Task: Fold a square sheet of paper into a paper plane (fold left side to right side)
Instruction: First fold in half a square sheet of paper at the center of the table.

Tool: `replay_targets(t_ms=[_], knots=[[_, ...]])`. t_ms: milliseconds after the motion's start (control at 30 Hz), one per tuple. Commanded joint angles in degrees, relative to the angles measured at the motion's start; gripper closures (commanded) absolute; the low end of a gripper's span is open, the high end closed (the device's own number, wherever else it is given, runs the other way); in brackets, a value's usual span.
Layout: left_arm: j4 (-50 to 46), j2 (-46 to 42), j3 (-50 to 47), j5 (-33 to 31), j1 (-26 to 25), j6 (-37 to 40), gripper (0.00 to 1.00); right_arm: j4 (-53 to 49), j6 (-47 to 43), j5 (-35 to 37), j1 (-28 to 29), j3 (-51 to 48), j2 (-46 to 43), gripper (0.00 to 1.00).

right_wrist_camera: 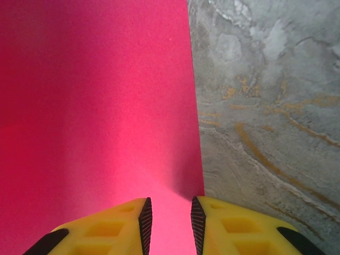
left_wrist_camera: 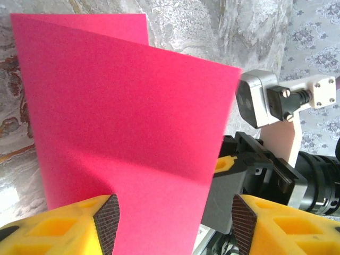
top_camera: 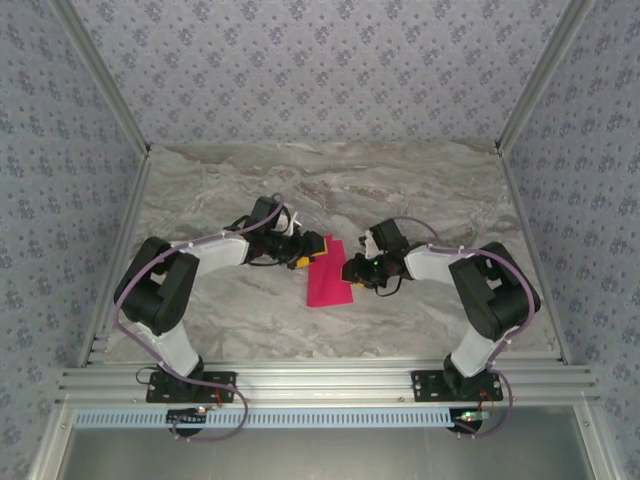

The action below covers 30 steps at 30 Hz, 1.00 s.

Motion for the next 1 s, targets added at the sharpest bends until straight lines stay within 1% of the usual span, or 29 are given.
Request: replay_targets(t_ms=[0, 167, 233, 367, 467, 567, 700, 800, 900, 967], knots=[[2.9, 0.6, 1.6, 0.2, -0.3, -1.3, 0.39, 2.4, 0.9, -1.0, -1.6, -1.6, -2.3, 0.67], [2.7, 1.0, 1.6, -0.6, -0.3, -1.4, 0.40, 5.5, 2.5, -3.9, -4.5, -2.5, -7.9, 0.59], [2.6, 1.1, 1.6, -0.8, -0.3, -1.4, 0.42, 9.4, 4.7, -6.0, -5.4, -3.6, -9.7, 0.57], [2.5, 1.1, 1.6, -1.3, -0.3, -1.4, 0.50, 16.4, 8.5, -9.2, -4.5, -4.5, -10.3, 0.50], [2.4, 1.2, 1.6, -1.6, -0.3, -1.4, 0.56, 18.3, 9.9, -9.5, -3.2, -4.1, -9.5, 0.48], [2.3, 1.4, 1.6, -1.7, -0.3, -1.5, 0.61, 19.1, 10.3, -9.7, -2.3, -3.4, -8.1, 0.48], [2.3, 1.4, 1.5, -2.1, -0.3, -1.7, 0.64, 19.1, 10.6, -9.6, -1.1, -2.6, -5.7, 0.50], [2.3, 1.4, 1.5, -2.3, -0.3, -1.6, 0.66, 19.0, 10.6, -9.5, 0.0, -1.8, -4.0, 0.54], [2.1, 1.3, 1.6, -2.2, -0.2, -1.6, 0.67, 19.1, 10.6, -9.7, 0.7, -1.1, -2.7, 0.61], [2.0, 1.2, 1.6, -2.3, -0.3, -1.6, 0.68, 19.0, 10.4, -9.9, 0.7, -0.9, -2.2, 0.71]])
